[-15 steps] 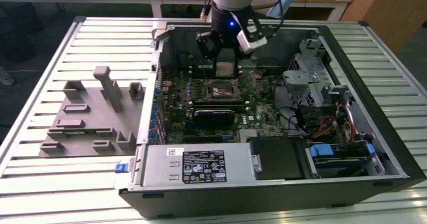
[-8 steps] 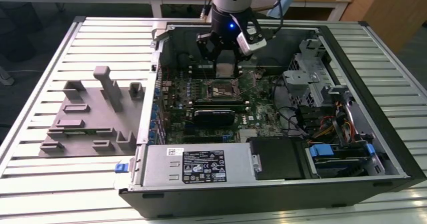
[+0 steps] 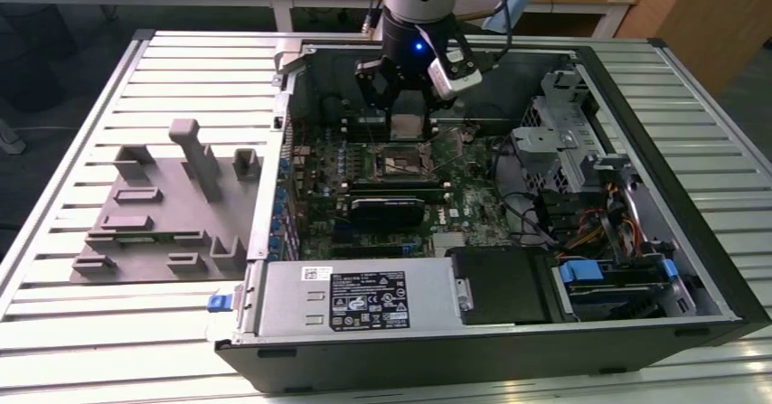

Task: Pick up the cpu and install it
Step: 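Place the cpu into insertion slot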

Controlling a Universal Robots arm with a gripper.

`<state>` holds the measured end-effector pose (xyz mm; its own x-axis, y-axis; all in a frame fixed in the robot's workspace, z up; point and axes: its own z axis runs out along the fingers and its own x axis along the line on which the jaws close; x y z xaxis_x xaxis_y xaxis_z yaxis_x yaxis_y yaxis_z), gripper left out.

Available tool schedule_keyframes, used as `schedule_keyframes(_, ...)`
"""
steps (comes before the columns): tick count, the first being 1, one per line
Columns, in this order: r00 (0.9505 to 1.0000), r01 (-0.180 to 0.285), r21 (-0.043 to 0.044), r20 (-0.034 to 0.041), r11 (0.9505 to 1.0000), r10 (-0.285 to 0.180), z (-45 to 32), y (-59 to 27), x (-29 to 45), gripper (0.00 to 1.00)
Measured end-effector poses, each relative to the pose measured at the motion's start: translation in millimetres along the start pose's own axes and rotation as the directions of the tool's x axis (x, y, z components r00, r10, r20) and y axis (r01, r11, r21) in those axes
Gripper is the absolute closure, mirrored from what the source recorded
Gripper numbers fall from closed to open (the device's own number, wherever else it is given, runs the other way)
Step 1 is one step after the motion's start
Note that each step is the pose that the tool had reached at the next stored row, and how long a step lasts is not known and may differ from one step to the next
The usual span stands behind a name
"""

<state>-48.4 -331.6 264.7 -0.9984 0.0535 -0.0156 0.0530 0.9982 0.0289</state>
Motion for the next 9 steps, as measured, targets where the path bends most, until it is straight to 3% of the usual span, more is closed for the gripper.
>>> schedule_keyframes(4, 1.0, -0.006, 0.0, 0.0002, 1.0, 0.006, 0.0, 0.0, 0.0, 0.46)
schedule_keyframes(9, 0.998, -0.064, 0.0007, 0.0019, 0.998, 0.064, 0.1, 0.0, 0.0, 0.46)
